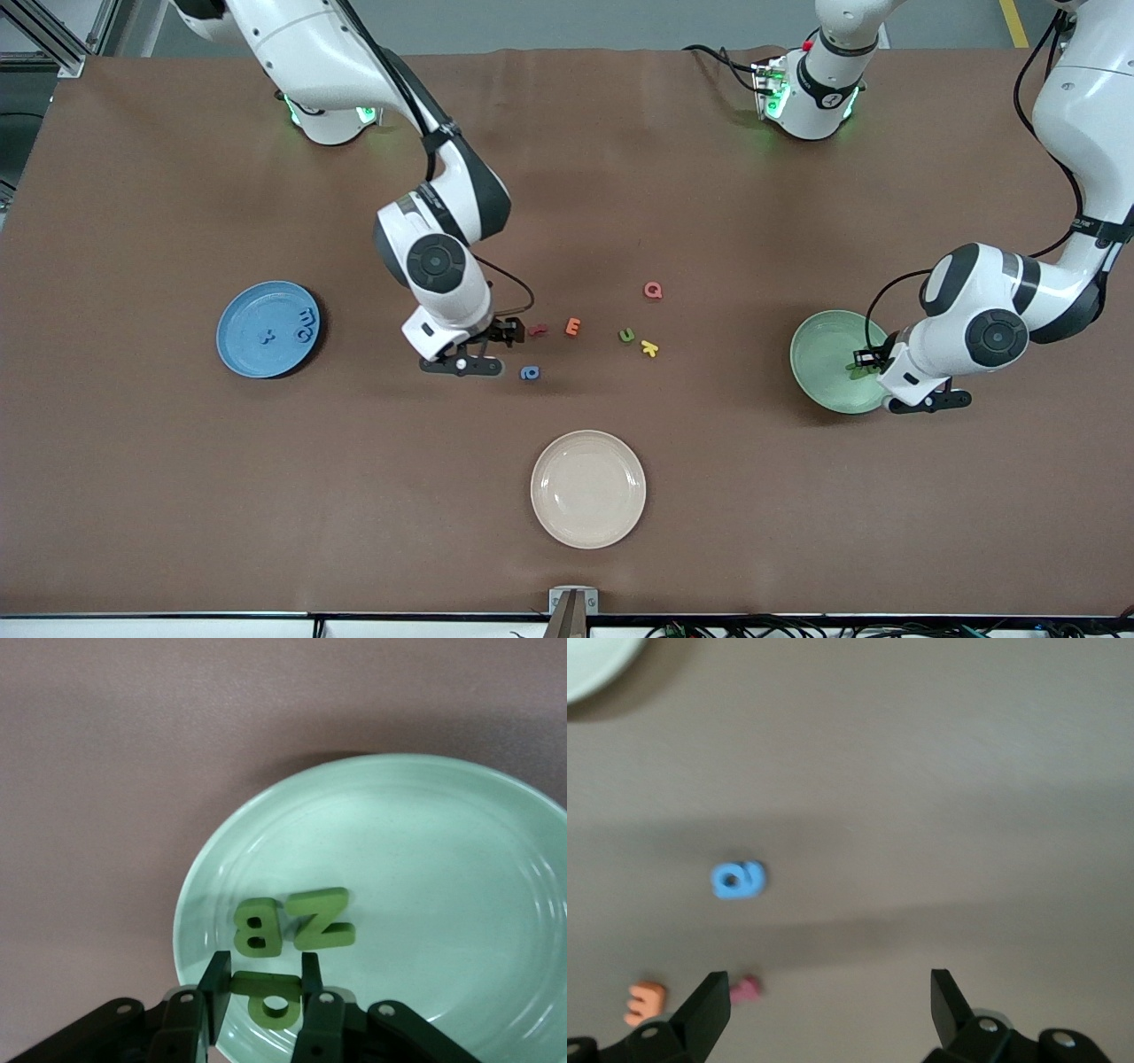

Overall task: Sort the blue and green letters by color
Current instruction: 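Release the d on the green plate while the right gripper grasps the blue a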

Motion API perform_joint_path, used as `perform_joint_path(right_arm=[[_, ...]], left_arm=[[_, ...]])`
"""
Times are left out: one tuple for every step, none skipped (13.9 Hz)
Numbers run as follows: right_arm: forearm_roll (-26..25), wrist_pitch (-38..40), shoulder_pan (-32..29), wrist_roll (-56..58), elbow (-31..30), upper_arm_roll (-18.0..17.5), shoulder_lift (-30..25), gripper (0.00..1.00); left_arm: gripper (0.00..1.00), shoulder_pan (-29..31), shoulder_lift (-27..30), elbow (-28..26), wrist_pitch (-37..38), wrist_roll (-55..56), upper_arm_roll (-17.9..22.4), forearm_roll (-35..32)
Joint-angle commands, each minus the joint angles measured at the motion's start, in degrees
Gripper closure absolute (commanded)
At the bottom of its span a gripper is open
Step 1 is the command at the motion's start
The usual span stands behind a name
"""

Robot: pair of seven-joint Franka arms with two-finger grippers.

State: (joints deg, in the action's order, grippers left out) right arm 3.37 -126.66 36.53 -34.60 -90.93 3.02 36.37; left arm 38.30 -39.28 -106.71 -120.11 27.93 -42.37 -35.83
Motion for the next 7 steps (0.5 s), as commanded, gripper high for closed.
perform_joint_path(right_arm=[[0.23, -3.66, 0.91, 0.58, 4.54, 0.58, 4.58, 0.0], [-0.03, -5.33, 0.91, 0.84, 4.71, 0.58, 5.54, 0.0], [-0.03, -6.74, 1.26, 1.89, 4.8, 0.58, 6.6, 0.0], [-0.12, -8.24, 1.52, 3.12, 4.89, 0.58, 7.48, 0.0], [-0.12, -9.38, 1.7, 3.31, 4.89, 0.58, 8.1, 0.0], [-0.12, -10.09, 1.87, 3.31, 5.15, 0.58, 8.89, 0.0], [-0.21, -10.36, 2.05, 3.22, 6.28, 0.58, 10.03, 0.0]], left_arm=[[0.8, 0.46, 1.75, -1.22, -0.74, -0.68, -0.43, -0.82], [0.8, 0.29, 1.66, -0.87, -0.83, -0.68, -0.43, -0.82], [0.8, 0.2, 1.49, -0.43, -0.83, -0.68, -0.43, -0.82], [0.75, 0.11, 1.4, -0.25, -0.83, -0.68, -0.43, -0.82], [0.63, 0.02, 1.48, -0.25, -0.83, -0.68, -0.43, -0.82], [0.38, 0.02, 1.48, -0.25, -0.83, -0.68, -0.43, -0.82], [0.19, 0.02, 1.48, -0.25, -0.83, -0.59, -0.43, -0.82]])
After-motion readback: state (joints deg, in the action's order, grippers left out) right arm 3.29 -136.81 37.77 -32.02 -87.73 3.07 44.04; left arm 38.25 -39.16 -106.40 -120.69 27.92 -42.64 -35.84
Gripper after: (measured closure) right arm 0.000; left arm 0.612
